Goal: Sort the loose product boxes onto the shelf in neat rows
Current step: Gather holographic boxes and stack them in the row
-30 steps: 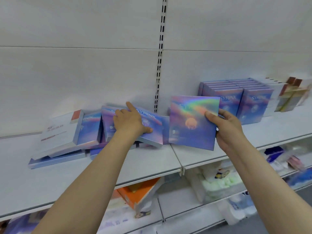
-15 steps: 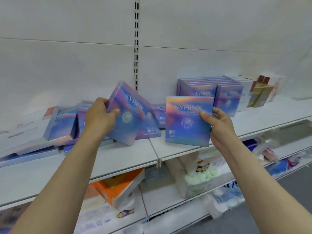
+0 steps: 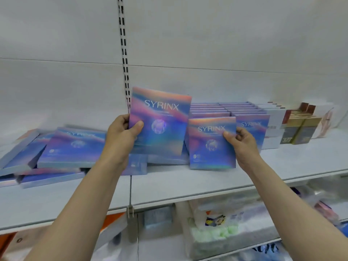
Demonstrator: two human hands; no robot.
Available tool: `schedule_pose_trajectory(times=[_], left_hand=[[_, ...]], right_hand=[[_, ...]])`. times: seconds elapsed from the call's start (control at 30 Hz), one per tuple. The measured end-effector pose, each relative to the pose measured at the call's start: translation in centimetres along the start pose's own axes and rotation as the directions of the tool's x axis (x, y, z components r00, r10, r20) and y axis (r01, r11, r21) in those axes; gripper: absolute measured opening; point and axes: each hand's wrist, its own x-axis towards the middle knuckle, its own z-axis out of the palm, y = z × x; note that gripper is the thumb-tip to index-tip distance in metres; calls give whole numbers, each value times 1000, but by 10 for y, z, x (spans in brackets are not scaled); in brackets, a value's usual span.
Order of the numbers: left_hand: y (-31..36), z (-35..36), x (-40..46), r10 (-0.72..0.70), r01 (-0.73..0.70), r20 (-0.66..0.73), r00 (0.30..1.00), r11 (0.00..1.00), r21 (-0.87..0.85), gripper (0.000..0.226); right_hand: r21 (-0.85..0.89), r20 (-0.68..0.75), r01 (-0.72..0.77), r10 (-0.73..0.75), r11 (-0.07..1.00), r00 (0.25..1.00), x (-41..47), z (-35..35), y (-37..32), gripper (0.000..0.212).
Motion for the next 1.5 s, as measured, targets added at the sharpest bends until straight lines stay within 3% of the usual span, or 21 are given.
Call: schedule_pose_trajectory(times=[0.07, 0.13, 0.4, 0.5, 0.57, 0.63, 0.73, 0.83, 0.9, 0.97, 1.03, 1.1, 1.2, 1.33, 1.5], left_hand=[[-5, 24, -4, 4, -4, -16, 1000, 1000, -16, 22], [-11, 43, -9, 5, -6, -30, 1000, 1000, -22, 23], [-37, 94, -26, -10, 3, -146, 989, 999, -48, 19], [-41, 114, -29, -20, 12, -145, 989, 998, -56, 16], [-41, 127, -31, -31, 22, -134, 990, 998, -65, 15], [-39, 142, -32, -37, 29, -107, 994, 997, -73, 20], [-40, 169, -33, -33, 30, -50, 998, 997, -66, 23], [-45, 196, -35, -8, 10, 39, 999, 1000, -28, 17], [-49, 208, -31, 94, -104, 72, 993, 983, 150, 19], [-52, 214, -22, 300, -308, 96, 949, 821, 481, 28], [-55, 213, -8, 468, -428, 160, 869, 548, 718, 46], [-60, 213, 2, 500, -445, 229, 835, 369, 816, 62], [-67, 215, 9, 490, -432, 289, 823, 209, 877, 72], [-72, 220, 15, 494, -391, 293, 818, 105, 914, 77], [-78, 221, 23, 440, -411, 298, 847, 186, 893, 85]], right_hand=[[-58, 23, 35, -34, 998, 999, 15, -3, 8, 36], [-170, 22, 102, -100, 980, 995, 27, -6, 13, 31], [-476, 94, 362, -363, 801, 927, 56, -25, 15, 41], [-518, 99, 342, -342, 784, 934, 57, -22, 16, 48], [-466, 65, 313, -321, 827, 945, 59, -26, 13, 53], [-291, 43, 254, -253, 923, 967, 58, -37, 5, 51], [62, 231, 73, -86, 995, 969, 57, -53, -15, 40], [95, 329, 113, -138, 989, 934, 64, -74, -21, 31], [81, 305, 119, -138, 990, 942, 72, -94, -20, 33], [55, 283, 113, -124, 992, 951, 81, -116, -15, 33], [6, 255, 103, -101, 995, 962, 88, -134, -6, 31], [-64, 217, 67, -52, 996, 975, 94, -148, 5, 32], [-193, 156, 22, 8, 981, 988, 95, -159, 17, 34], [-274, 82, 81, -60, 958, 995, 94, -158, 19, 31], [-360, 23, 137, -138, 923, 990, 102, -159, 16, 38]])
